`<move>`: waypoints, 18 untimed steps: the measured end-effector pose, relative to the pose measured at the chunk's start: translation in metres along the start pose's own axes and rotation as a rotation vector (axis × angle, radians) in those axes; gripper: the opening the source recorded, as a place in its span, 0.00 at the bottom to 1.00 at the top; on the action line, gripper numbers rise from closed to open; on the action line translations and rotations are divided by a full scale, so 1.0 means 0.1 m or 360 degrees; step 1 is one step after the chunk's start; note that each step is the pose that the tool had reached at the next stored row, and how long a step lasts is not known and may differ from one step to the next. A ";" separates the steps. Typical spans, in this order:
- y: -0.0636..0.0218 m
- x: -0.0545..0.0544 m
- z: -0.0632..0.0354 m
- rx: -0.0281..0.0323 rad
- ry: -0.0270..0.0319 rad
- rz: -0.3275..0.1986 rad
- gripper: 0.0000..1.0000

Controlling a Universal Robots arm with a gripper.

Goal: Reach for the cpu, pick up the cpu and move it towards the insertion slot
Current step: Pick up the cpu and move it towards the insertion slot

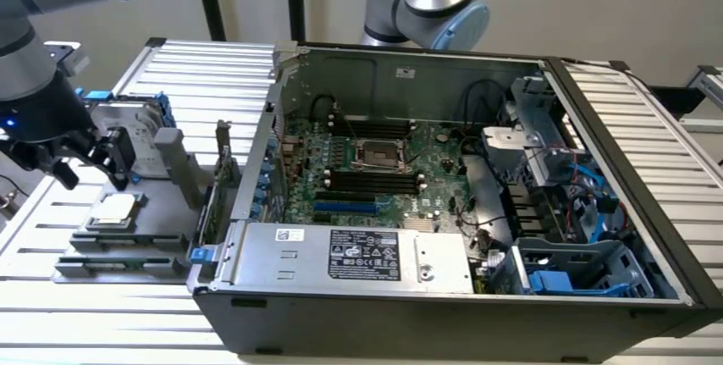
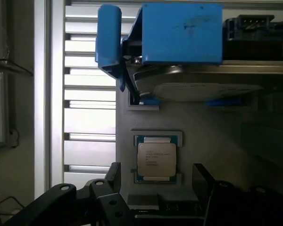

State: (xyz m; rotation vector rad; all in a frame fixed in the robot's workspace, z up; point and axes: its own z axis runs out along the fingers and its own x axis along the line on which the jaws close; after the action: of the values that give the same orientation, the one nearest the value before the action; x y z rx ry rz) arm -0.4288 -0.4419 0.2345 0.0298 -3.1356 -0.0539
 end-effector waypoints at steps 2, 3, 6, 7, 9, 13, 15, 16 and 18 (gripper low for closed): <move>-0.019 -0.01 0.015 0.00002 0.00003 0.0000 0.71; -0.027 -0.02 0.025 0.00002 0.00002 0.0000 0.71; -0.042 -0.03 0.072 0.00002 0.00003 0.0000 0.71; -0.043 -0.03 0.090 0.00002 0.00003 0.0000 0.71; -0.045 -0.03 0.129 0.00000 0.00000 0.0000 0.71; -0.048 -0.03 0.200 0.00002 0.00002 -0.0001 0.71; -0.050 -0.03 0.236 0.00001 0.00002 -0.0001 0.71; -0.050 -0.03 0.255 0.00001 0.00002 -0.0001 0.71; -0.051 -0.03 0.291 0.00002 0.00004 -0.0002 0.71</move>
State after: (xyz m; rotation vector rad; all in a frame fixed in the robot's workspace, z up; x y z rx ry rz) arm -0.4257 -0.4460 0.2053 0.0313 -3.1353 -0.0537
